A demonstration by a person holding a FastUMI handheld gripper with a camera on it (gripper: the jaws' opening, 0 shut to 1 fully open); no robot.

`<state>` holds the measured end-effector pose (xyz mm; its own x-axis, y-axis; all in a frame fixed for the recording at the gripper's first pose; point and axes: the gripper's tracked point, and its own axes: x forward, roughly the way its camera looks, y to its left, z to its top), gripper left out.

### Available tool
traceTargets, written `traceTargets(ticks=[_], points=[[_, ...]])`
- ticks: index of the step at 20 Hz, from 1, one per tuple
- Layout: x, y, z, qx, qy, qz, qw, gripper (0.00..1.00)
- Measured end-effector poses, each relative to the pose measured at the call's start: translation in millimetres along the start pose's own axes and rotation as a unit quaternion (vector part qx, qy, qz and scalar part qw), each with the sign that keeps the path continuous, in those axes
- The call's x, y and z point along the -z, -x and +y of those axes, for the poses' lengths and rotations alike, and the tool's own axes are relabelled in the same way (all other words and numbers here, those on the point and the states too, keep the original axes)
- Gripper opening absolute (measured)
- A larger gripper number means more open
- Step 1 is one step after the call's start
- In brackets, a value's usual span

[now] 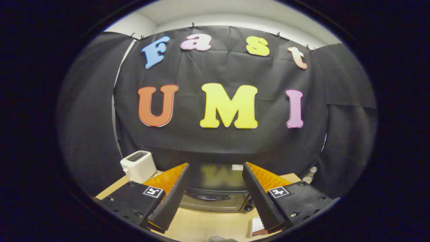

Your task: Open the toaster oven, put the food inside, and close the toaster oven door.

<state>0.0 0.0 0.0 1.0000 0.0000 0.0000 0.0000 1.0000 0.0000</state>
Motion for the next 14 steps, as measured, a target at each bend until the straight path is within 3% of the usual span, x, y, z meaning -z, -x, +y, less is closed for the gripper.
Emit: traceTargets(ticks=[7,14], points=[[67,-71,17,0.001,0.005,0.056,0.998,0.99],[45,-42,14,-0.016,0.001,0.019,1.0,0.99]])
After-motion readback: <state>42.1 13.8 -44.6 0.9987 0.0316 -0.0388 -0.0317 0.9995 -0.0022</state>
